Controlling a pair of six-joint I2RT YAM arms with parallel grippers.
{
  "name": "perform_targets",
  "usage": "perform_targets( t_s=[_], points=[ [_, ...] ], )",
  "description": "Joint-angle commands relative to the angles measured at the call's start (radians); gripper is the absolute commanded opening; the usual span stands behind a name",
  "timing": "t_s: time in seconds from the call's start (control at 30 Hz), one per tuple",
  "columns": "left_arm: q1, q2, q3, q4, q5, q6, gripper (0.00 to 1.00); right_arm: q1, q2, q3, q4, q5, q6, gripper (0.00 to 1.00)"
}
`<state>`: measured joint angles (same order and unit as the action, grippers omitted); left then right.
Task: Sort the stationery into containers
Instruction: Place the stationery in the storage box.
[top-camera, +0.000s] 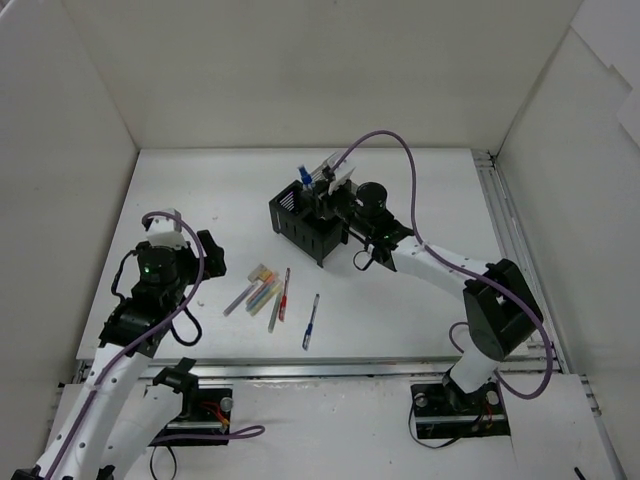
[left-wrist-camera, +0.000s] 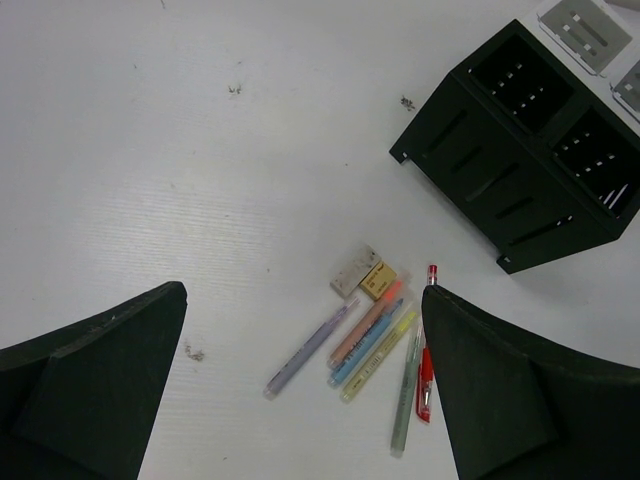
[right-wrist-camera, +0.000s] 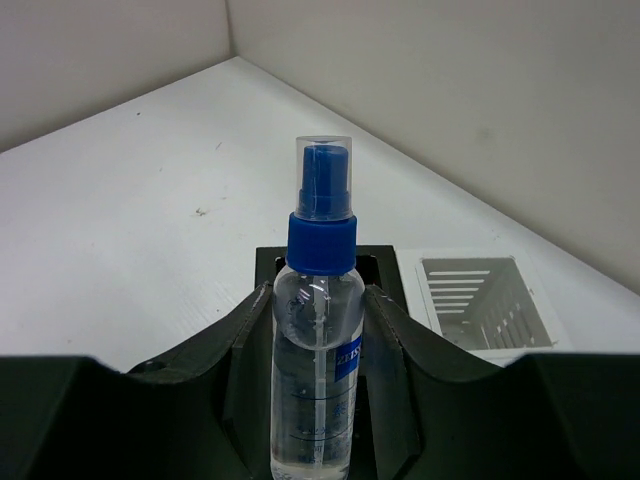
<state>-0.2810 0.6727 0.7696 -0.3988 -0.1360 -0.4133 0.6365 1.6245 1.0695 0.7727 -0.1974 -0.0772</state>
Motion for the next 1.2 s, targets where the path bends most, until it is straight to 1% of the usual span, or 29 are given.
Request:
perform_targets(
  t_s=[0.0,0.07,0.2,0.3,0.37,0.43,0.47,0.5,0.6,0.67,0.7,0.8,0.83,0.9,0.93,0.97,1.0,1.03,1.07,1.1,1.13,1.17],
  points=[
    [-0.006,0.014,0.057,0.06,0.026,0.031,1.0,-0.038,0.024,-0.012,0.258,-0.181,-0.055,0.03],
    [-0.006,0.013,0.056,0.055,0.027,0.033,1.0,-0.05,0.052,-0.023,0.301,-0.209,-0.064,0.04],
    [-0.006,0.013,0.045,0.045,0.013,0.024,1.0,-0.069,0.092,-0.043,0.342,-0.204,-0.033,0.06],
    [-0.006,0.014,0.033,0.041,0.01,0.018,1.0,-0.084,0.121,-0.071,0.422,-0.198,0.005,0.08],
    [-0.006,0.025,0.033,0.04,0.006,0.015,1.0,-0.093,0.129,-0.088,0.436,-0.192,0.025,0.09],
    [-0.006,0.031,0.036,0.035,0.009,0.016,1.0,-0.107,0.114,-0.114,0.441,-0.2,0.056,0.13],
    [-0.006,0.039,0.039,0.035,0.01,0.015,1.0,-0.11,0.109,-0.123,0.442,-0.204,0.069,0.17],
    [-0.006,0.047,0.034,0.038,0.013,0.014,1.0,-0.112,0.104,-0.131,0.442,-0.206,0.073,0.26],
    [-0.006,0.082,0.031,0.046,0.042,-0.001,1.0,-0.11,0.087,-0.157,0.442,-0.215,0.109,0.44],
    [-0.006,0.111,0.033,0.044,0.085,-0.01,1.0,-0.112,0.068,-0.169,0.442,-0.218,0.123,0.48],
    [-0.006,0.12,0.03,0.044,0.094,-0.013,1.0,-0.113,0.06,-0.174,0.442,-0.224,0.122,0.51],
    [-0.006,0.133,0.013,0.054,0.124,-0.022,1.0,-0.107,0.02,-0.197,0.441,-0.22,0.119,0.56],
    [-0.006,0.133,0.011,0.055,0.154,-0.024,1.0,-0.11,-0.006,-0.203,0.441,-0.217,0.119,0.57],
    [-0.006,0.125,0.001,0.054,0.19,-0.018,1.0,-0.112,-0.04,-0.227,0.439,-0.208,0.126,0.62],
    [-0.006,0.122,-0.004,0.054,0.209,-0.006,1.0,-0.112,-0.085,-0.238,0.439,-0.2,0.137,0.65],
    [-0.006,0.12,-0.006,0.054,0.254,0.002,1.0,-0.11,-0.112,-0.25,0.436,-0.185,0.157,0.82],
    [-0.032,0.12,-0.016,0.058,0.272,0.01,1.0,-0.109,-0.135,-0.279,0.435,-0.168,0.168,0.93],
    [-0.046,0.122,-0.021,0.081,0.292,0.014,1.0,-0.109,-0.197,-0.295,0.432,-0.146,0.178,0.98],
    [-0.061,0.129,-0.027,0.092,0.347,0.03,1.0,-0.107,-0.233,-0.312,0.421,-0.12,0.209,0.98],
    [-0.099,0.139,-0.033,0.104,0.373,0.034,1.0,-0.107,-0.267,-0.345,0.393,-0.052,0.229,0.98],
    [-0.122,0.172,-0.032,0.124,0.39,0.037,1.0,-0.107,-0.334,-0.361,0.373,-0.013,0.246,0.98],
    [-0.151,0.192,-0.032,0.133,0.403,0.034,1.0,-0.106,-0.365,-0.377,0.311,0.078,0.281,0.98]
  ],
)
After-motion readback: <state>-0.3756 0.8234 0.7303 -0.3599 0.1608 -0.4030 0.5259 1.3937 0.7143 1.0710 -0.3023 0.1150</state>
